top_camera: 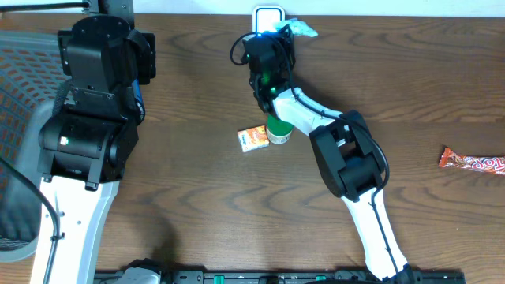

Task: Scan the item barcode
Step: 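Hold the wipes pack barcode toward the scanner face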

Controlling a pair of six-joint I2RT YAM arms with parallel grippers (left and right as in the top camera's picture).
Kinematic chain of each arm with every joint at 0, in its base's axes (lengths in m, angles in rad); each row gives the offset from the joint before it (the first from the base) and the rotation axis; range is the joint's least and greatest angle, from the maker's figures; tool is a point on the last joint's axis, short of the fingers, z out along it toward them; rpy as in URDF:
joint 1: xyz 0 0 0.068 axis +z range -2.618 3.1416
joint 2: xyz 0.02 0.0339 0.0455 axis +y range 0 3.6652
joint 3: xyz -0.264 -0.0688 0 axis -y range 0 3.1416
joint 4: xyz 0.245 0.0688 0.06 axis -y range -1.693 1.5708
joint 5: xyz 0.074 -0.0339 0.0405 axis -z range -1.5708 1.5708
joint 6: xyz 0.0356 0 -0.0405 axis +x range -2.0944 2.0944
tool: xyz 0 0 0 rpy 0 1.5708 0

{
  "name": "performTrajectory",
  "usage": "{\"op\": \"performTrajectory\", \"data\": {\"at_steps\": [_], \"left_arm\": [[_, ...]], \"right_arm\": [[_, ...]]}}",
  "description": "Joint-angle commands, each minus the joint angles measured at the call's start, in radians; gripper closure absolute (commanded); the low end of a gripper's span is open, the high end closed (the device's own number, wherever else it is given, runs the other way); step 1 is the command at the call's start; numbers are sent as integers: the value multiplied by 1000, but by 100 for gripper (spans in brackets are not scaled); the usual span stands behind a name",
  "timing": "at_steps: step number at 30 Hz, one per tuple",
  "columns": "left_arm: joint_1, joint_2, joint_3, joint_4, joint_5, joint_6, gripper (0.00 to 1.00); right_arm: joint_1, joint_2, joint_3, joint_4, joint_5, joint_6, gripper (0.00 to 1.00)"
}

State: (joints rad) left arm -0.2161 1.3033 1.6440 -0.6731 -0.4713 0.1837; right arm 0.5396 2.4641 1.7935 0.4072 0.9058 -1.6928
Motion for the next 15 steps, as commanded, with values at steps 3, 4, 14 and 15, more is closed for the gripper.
{"op": "performTrajectory", "data": {"at_steps": [3,4,14,15], "left_arm": [[4,-3,-5,-7,-12,-4,18],[4,-3,-5,-8,-12,-4,18],[4,-3,-5,-19,-12,-4,18],[4,-3,-5,-19,-12,-4,18]], "right_arm": [[20,40,18,-64,-32,36,99],[21,41,18,-77,-33,37,99],[61,41,18,-240,-85,100,99],[63,41,18,-240,-89,105,99]]}}
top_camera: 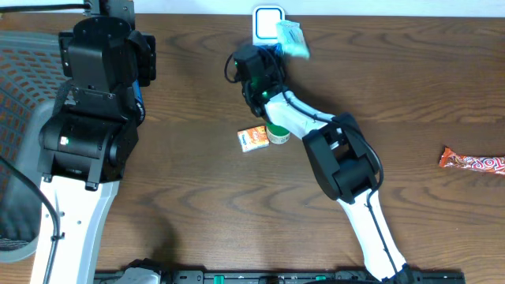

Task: Scan the item barcode
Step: 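Hold the wipes pack barcode toward the scanner face, then lower the wipes pack beside the scanner and open the gripper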

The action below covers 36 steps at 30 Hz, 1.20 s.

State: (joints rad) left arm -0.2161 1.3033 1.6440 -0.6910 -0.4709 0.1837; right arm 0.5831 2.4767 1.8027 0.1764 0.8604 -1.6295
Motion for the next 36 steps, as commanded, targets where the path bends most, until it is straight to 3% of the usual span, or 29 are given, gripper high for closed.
{"op": "performTrajectory", "data": {"at_steps": [1,7,14,17,20,24,26,30,36], "left_arm": [[4,-3,-5,-2,-12,-4,18],[4,-3,-5,-7,-13,-4,18],[4,-3,-5,-12,-13,-4,18],[4,-3,-5,-11,-13,-4,18],[4,-3,-5,-12,-13,-4,18],[4,-3,-5,-11,-12,-4,18],[4,-3,-5,-11,-12,-4,18],[4,-3,-5,-8,-12,-4,18],[4,-3,-5,-6,-12,-4,18]], "right_arm": [[22,28,9,-9,-50,45,99],[26,28,9,1,-53,83,99],[28,23,10,172,63,296,98],[33,8,17,222,125,408,80],[31,-15,30,219,177,513,33],[6,-33,63,173,258,693,11],[-16,-39,98,42,289,836,4],[-47,-57,206,-384,224,1149,1],[-115,-119,479,-1069,-392,1713,1]]}}
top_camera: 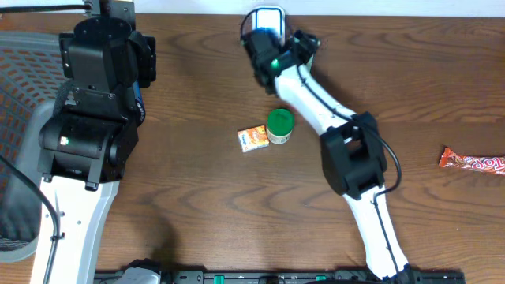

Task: Scan the item barcode
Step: 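Lower the wipes pack beside the scanner and open the gripper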

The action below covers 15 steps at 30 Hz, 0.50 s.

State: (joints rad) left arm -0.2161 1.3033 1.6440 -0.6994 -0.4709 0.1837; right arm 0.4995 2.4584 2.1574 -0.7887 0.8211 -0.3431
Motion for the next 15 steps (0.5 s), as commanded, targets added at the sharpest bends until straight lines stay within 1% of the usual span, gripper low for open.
{"op": "performTrajectory", "data": {"at_steps": [1,2,3,4,7,11,15], "left_arm": [[4,-3,-5,4,-12,-4,18],[4,-3,-5,5,-12,-5,18],[4,-3,-5,5,-12,-5,18],[4,-3,-5,5,-12,-5,18],[4,-3,-5,12,-9,-5,18],[4,-5,-5,13,-9,-5,18],[4,-5,-5,12,-9,-5,18]], "right_arm": [[-53,-106,171,-179,-486,547,1],[-86,-108,209,-229,-640,691,1],[-100,-108,214,-231,-687,741,1],[-127,-108,213,-216,-773,840,1],[-194,-85,180,-148,-927,1077,1],[-230,-46,126,-96,-851,1212,1],[-230,2,125,-84,-801,1249,1]]}}
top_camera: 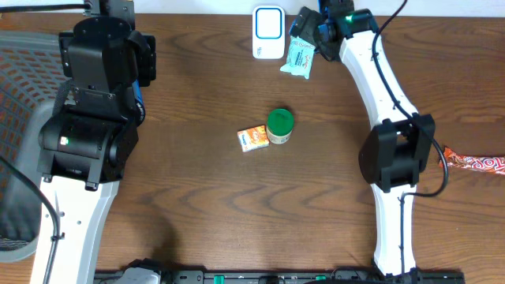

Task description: Scan the item barcode

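The white barcode scanner (269, 31) stands at the table's far edge. Just right of it, my right gripper (310, 38) is shut on a pale teal snack packet (298, 57), which hangs down and to the left of the fingers, next to the scanner's right side. The right arm reaches up the right half of the table. My left arm (99, 87) is folded at the left, and its fingers are hidden under its own body.
A green-lidded jar (279, 126) and a small orange box (252, 139) sit together mid-table. A red candy bar (473, 162) lies at the right edge, partly behind the right arm's elbow. A mesh chair shows at the left.
My right arm has swung to the right, from over the scanner to just right of it. The teal packet, hidden before, now shows hanging beside the scanner.
My right gripper held the teal packet right of the scanner, the arm covering the jar. Then the packet was at the scanner's face. Then the wrist was over the scanner, the packet hidden and the jar uncovered. Now the packet hangs right of the scanner.
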Controlling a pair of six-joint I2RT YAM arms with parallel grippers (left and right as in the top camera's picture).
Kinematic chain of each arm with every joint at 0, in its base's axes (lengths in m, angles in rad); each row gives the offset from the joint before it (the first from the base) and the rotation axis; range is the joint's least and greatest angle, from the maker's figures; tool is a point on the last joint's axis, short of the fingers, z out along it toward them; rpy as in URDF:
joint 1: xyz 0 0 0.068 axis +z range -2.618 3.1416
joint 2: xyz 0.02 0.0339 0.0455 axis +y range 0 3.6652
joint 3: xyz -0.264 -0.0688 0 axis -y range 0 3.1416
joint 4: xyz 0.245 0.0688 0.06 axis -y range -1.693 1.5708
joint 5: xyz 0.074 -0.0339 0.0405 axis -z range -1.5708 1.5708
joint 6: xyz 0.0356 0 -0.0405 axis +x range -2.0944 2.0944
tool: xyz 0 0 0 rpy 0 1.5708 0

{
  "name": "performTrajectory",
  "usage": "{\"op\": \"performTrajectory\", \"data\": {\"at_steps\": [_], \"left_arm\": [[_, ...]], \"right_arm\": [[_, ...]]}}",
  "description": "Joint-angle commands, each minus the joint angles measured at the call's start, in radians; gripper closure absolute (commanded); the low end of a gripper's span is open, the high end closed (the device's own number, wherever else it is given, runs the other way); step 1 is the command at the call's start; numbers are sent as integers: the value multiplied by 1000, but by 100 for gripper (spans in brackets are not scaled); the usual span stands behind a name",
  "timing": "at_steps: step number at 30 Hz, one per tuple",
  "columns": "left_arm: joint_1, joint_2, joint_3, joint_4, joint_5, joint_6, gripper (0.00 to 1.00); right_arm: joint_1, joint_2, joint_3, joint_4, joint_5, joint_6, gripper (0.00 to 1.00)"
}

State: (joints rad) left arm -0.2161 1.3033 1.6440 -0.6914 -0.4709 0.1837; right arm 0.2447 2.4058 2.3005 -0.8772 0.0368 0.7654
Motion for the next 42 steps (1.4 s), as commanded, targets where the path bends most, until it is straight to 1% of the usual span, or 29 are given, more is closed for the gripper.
{"op": "performTrajectory", "data": {"at_steps": [1,12,25,36,37,39,40,42], "left_arm": [[4,-5,-5,4,-9,-5,18],[4,-5,-5,-3,-9,-5,18],[4,-5,-5,-11,-9,-5,18],[4,-5,-5,-11,-9,-5,18],[4,-5,-5,-11,-9,-5,18],[4,-5,-5,-11,-9,-5,18],[4,-5,-5,-11,-9,-5,18],[4,-5,-5,-11,-9,-4,18]], "right_arm": [[29,63,-18,13,-17,142,1],[38,150,-18,96,67,160,1],[33,178,-19,104,150,-36,1],[61,269,-19,95,130,-126,1],[64,282,-19,91,130,-128,2],[68,293,-19,82,130,-135,21],[69,293,-19,76,130,-139,35],[67,290,-19,66,130,-139,53]]}}
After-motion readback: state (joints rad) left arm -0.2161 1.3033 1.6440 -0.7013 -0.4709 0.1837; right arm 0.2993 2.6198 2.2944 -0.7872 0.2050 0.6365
